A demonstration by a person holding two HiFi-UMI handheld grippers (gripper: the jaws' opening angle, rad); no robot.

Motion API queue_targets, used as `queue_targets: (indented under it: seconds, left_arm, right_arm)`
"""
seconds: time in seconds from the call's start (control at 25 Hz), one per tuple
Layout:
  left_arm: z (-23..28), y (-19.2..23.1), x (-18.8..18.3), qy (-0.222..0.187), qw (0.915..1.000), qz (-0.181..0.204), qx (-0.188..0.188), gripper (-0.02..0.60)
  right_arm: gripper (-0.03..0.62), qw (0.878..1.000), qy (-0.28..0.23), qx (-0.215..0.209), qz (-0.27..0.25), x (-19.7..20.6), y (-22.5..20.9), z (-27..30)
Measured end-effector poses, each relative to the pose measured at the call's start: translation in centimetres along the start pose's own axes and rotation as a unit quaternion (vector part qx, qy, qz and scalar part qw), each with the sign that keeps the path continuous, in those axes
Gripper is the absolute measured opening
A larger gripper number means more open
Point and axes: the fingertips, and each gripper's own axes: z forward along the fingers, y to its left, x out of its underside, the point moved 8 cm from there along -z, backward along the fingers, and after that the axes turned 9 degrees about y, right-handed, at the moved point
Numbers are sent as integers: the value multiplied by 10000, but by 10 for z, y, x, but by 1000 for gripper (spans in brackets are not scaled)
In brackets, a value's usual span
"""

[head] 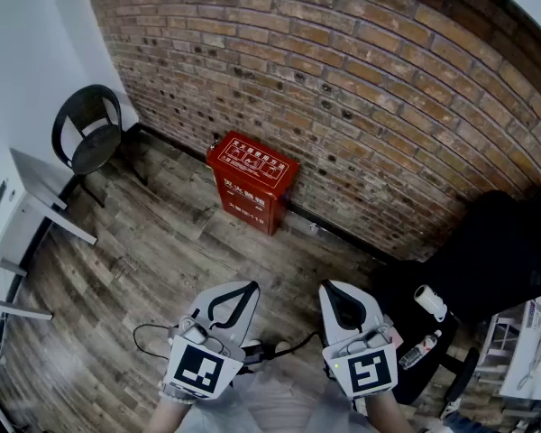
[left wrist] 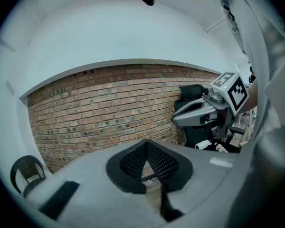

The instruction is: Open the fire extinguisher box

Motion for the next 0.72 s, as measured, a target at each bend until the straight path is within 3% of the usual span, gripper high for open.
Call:
queue_targets:
  seconds: [0.72]
  left_arm:
    - [5, 8, 6, 16, 10000, -34, 7, -2]
  right_arm:
    - [6, 9999, 86, 23, 92, 6, -3, 6]
